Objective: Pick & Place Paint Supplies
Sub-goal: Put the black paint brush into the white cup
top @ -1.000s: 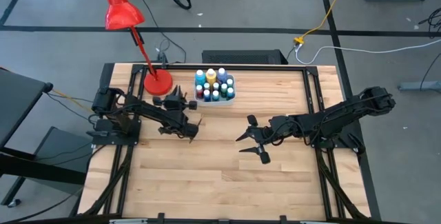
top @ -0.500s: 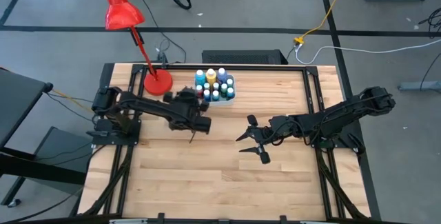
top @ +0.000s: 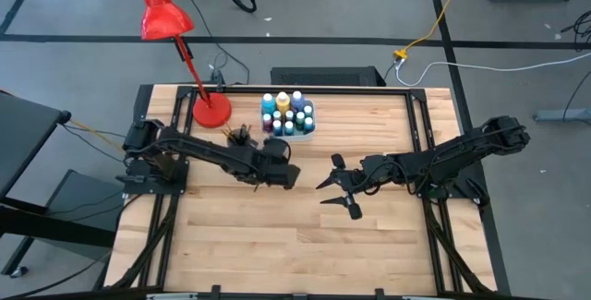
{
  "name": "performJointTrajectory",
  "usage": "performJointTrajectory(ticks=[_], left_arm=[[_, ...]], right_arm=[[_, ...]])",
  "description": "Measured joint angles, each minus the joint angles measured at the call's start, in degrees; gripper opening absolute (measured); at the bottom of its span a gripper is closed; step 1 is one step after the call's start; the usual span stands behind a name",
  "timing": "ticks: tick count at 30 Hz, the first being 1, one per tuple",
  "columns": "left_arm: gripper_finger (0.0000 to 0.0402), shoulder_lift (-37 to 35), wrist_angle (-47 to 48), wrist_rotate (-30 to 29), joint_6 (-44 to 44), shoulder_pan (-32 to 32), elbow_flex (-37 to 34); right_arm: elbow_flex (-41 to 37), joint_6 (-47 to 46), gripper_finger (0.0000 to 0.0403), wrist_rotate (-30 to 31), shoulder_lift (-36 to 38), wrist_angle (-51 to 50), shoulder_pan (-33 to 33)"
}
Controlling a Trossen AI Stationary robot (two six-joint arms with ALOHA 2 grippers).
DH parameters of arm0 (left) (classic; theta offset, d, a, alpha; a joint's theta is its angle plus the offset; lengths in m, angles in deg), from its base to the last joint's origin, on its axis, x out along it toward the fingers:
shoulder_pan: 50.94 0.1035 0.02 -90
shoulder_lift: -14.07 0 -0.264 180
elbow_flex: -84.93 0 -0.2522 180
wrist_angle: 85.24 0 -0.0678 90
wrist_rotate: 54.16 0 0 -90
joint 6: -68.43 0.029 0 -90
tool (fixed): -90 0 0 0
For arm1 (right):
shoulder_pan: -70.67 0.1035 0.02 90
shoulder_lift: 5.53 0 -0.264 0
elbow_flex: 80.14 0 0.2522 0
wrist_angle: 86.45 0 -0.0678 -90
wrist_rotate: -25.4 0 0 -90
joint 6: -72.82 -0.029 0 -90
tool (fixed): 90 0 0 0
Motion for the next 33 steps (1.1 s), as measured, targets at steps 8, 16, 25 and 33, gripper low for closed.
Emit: performJointTrajectory(ticks=[8, 16, 25, 33], left_arm=[[0.0098, 0.38, -2.86, 6.32, -14.71, -4.23, -8.83], [0.0098, 0.29, -18.31, 4.93, -22.50, -7.77, -20.37], [0.0098, 0.27, -23.64, -2.60, -15.74, -10.00, -24.38], [0.0098, 1.74, -24.24, -3.74, -16.26, -10.46, -24.33]], right_arm=[[0.03, 0.00, 0.0208, -0.01, 0.00, -0.36, 0.01], [0.03, 0.00, 0.0208, -0.01, 0.01, -0.15, -0.01], [0.03, 0.02, 0.0208, -0.01, 0.01, 0.09, 0.01], [0.03, 0.02, 0.0208, -0.01, 0.01, 0.07, -0.01]])
